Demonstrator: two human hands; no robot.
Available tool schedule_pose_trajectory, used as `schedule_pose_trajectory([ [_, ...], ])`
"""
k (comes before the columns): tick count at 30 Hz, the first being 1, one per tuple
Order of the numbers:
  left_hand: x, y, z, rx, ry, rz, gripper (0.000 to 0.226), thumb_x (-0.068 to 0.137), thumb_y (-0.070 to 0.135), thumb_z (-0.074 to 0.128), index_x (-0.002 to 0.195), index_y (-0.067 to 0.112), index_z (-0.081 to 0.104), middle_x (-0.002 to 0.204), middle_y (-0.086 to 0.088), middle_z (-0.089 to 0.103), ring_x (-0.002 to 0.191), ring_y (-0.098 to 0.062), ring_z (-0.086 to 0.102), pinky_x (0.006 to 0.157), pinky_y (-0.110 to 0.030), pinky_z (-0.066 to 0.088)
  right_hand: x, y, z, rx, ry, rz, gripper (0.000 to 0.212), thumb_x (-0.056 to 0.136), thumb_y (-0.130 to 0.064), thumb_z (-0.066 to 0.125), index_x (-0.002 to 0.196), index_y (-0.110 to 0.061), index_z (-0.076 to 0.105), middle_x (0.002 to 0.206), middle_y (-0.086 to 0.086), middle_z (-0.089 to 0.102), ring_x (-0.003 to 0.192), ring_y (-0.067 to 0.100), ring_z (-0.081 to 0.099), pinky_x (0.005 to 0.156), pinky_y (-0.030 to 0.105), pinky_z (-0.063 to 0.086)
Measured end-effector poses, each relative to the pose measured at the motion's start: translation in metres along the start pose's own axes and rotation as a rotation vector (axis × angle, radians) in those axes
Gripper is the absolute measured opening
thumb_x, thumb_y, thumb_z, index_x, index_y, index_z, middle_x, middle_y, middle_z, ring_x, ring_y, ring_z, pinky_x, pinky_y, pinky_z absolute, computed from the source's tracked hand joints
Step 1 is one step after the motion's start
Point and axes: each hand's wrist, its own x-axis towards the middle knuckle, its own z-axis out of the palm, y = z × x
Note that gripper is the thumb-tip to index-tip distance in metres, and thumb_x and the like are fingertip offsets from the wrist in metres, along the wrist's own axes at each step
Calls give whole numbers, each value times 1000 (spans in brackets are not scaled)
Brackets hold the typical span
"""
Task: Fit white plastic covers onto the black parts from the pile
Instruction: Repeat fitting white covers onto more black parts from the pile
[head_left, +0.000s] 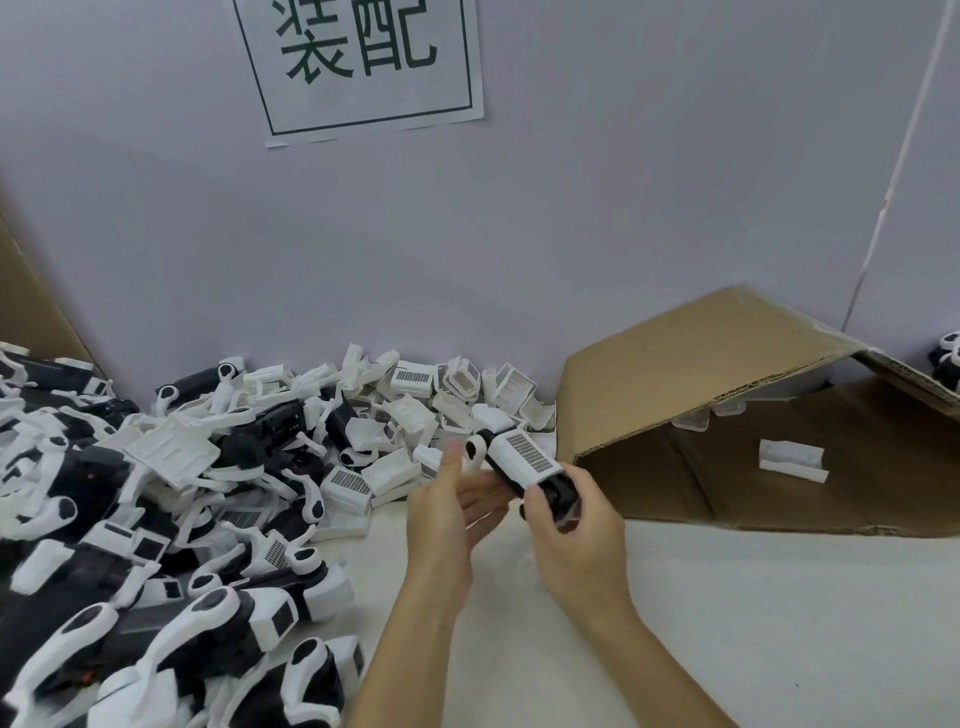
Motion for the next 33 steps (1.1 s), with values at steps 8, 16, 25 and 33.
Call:
schedule_pose_trajectory([
  [8,3,8,-11,280,93,336,12,96,41,59,96,30,63,93,10,65,82,-6,62,67,-18,44,15,-7,-14,277,-122,450,31,87,-37,51,68,-14,60,55,5,55,45,14,46,50,25,35],
  [16,1,9,-9,108,-86,151,13,96,25,64,102,18,73,84,0,71,70,-13,65,63,-31,58,22,-5,-14,315,-133,580,30,98,-28,46,84,-9,63,55,8,57,42,15,47,53,28,39],
  [25,4,10,-12,141,-13,182,32,99,15,57,80,29,80,77,6,73,74,-10,63,74,-32,50,-1,-4,-14,71,-128,-187,29,87,-34,64,112,-19,62,105,-5,65,98,9,63,67,17,54],
  [33,4,9,-10,55,-41,256,21,99,20,59,99,3,71,86,-9,74,82,-19,70,66,-29,58,-6,-5,-9,-102,-180,-479,40,88,-33,67,125,-23,53,118,-12,49,113,7,56,75,8,52],
])
